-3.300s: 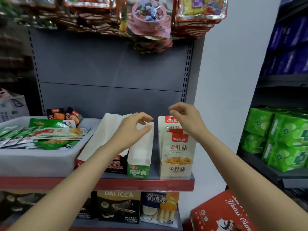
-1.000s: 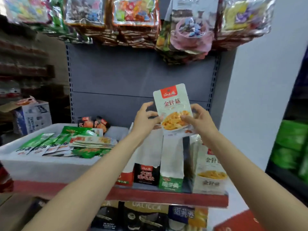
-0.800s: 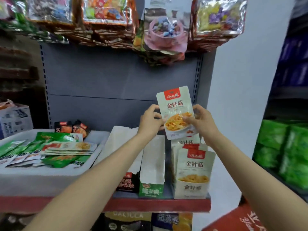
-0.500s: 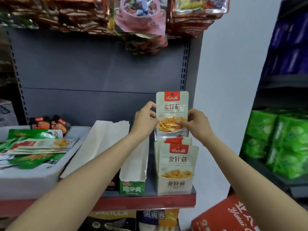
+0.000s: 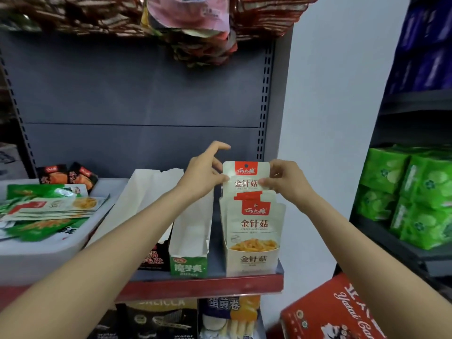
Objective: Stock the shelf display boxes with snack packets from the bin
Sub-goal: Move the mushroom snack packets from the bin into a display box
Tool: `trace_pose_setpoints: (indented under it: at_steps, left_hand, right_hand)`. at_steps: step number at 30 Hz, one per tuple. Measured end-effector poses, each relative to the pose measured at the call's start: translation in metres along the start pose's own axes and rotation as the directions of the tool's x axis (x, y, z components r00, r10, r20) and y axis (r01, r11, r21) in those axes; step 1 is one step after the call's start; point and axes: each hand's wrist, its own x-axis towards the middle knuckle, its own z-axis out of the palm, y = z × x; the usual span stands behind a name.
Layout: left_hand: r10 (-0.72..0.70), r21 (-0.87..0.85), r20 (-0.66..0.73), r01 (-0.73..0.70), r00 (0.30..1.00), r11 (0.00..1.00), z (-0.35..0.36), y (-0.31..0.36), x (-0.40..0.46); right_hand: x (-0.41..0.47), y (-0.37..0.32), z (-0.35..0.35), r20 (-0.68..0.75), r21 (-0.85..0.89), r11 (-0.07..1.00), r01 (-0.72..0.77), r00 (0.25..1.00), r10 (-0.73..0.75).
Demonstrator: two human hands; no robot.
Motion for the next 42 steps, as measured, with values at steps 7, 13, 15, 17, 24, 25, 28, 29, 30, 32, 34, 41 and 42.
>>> trace_pose_setpoints:
  at_steps: [7, 13, 15, 17, 24, 25, 28, 29, 30, 32, 34, 41, 42]
  left_hand:
    - [0.018, 0.110, 0.037, -0.022, 0.999, 0.994, -0.002, -0.003, -0.004]
    - [0.014, 0.021, -0.180, -0.010, 0.984, 1.000, -0.024, -0.003, -0.024]
    - [0.005, -0.004, -0.215, -0.006, 0.977, 1.000, -0.033, -0.010, -0.040]
    - [-0.007, -0.001, -0.230, 0.007, 0.973, 1.000, -0.044, -0.020, -0.055]
    - [-0.122, 0.117, -0.390, 0.181, 0.913, 0.977, -0.134, -0.093, -0.100]
    - [-0.145, 0.148, -0.410, 0.223, 0.901, 0.964, -0.151, -0.107, -0.106]
    - [-0.287, 0.158, -0.445, 0.390, 0.848, 0.907, -0.196, -0.152, -0.125]
    - [-0.339, 0.145, -0.438, 0.438, 0.833, 0.887, -0.210, -0.166, -0.131]
    - [-0.378, 0.149, -0.420, 0.473, 0.825, 0.868, -0.223, -0.179, -0.136]
    - [-0.419, 0.211, -0.376, 0.516, 0.827, 0.830, -0.244, -0.199, -0.141]
    - [-0.466, 0.287, -0.337, 0.561, 0.818, 0.776, -0.258, -0.210, -0.145]
    - [-0.604, 0.454, -0.176, 0.609, 0.777, 0.651, -0.272, -0.237, -0.148]
    - [-0.601, 0.457, -0.172, 0.604, 0.781, 0.653, -0.272, -0.238, -0.147]
  right_hand:
    - [-0.003, -0.007, -0.002, -0.003, -0.023, 0.999, -0.034, 0.999, 0.034]
    - [-0.009, -0.040, 0.015, -0.215, -0.447, 0.881, 0.152, 0.938, -0.271]
    - [-0.015, -0.056, 0.031, -0.148, -0.468, 0.850, 0.242, 0.927, -0.345]
    - [-0.018, -0.073, 0.055, -0.045, -0.446, 0.841, 0.305, 0.931, -0.362]
    - [-0.013, -0.121, 0.168, 0.169, -0.272, 0.885, 0.378, 0.924, -0.342]
    - [-0.011, -0.127, 0.185, 0.201, -0.252, 0.891, 0.377, 0.921, -0.333]
    - [-0.006, -0.146, 0.235, 0.311, -0.221, 0.909, 0.354, 0.909, -0.279]
    - [-0.005, -0.152, 0.251, 0.339, -0.217, 0.915, 0.342, 0.905, -0.258]
    - [-0.003, -0.159, 0.265, 0.364, -0.206, 0.922, 0.328, 0.900, -0.239]
    - [-0.001, -0.170, 0.290, 0.407, -0.202, 0.929, 0.311, 0.889, -0.209]
    - [0.004, -0.177, 0.311, 0.444, -0.232, 0.925, 0.300, 0.879, -0.173]
    - [0.018, -0.181, 0.361, 0.587, -0.349, 0.896, 0.277, 0.809, -0.022]
    - [0.018, -0.181, 0.366, 0.612, -0.390, 0.871, 0.297, 0.791, 0.004]
